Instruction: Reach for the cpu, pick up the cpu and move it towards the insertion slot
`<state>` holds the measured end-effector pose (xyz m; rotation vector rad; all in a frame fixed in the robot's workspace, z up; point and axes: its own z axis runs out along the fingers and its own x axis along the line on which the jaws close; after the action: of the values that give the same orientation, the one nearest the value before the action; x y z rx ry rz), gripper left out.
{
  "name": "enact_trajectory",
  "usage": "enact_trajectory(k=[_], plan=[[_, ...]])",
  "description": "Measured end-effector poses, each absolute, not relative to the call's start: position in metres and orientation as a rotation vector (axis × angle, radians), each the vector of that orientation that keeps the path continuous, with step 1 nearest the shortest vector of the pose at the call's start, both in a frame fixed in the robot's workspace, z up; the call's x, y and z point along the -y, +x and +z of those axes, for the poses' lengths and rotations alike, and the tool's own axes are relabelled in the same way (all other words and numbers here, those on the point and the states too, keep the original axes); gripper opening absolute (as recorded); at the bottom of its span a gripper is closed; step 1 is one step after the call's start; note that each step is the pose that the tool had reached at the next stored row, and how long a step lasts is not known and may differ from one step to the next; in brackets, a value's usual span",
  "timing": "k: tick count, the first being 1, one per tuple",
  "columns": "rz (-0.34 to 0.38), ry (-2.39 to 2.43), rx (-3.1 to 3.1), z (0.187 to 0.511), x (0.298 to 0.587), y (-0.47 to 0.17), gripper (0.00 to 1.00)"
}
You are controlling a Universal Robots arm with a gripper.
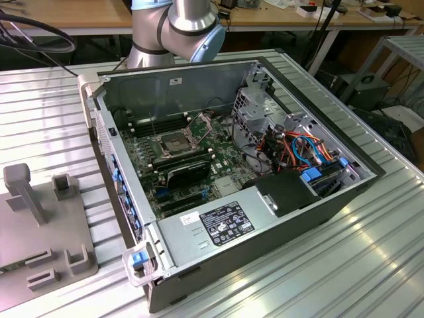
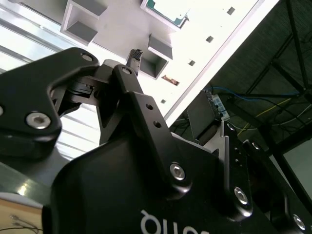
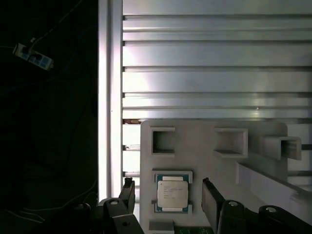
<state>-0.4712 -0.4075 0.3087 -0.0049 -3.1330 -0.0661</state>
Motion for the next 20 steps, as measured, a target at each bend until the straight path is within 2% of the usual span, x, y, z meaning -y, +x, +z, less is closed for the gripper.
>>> enact_trajectory(k=[15, 20], plan=[[-0.066, -0.004, 3.132, 0.297, 0.409, -0.471, 0.66], [-0.066, -0.001, 3.131, 0.292, 0.419, -0.471, 0.66]])
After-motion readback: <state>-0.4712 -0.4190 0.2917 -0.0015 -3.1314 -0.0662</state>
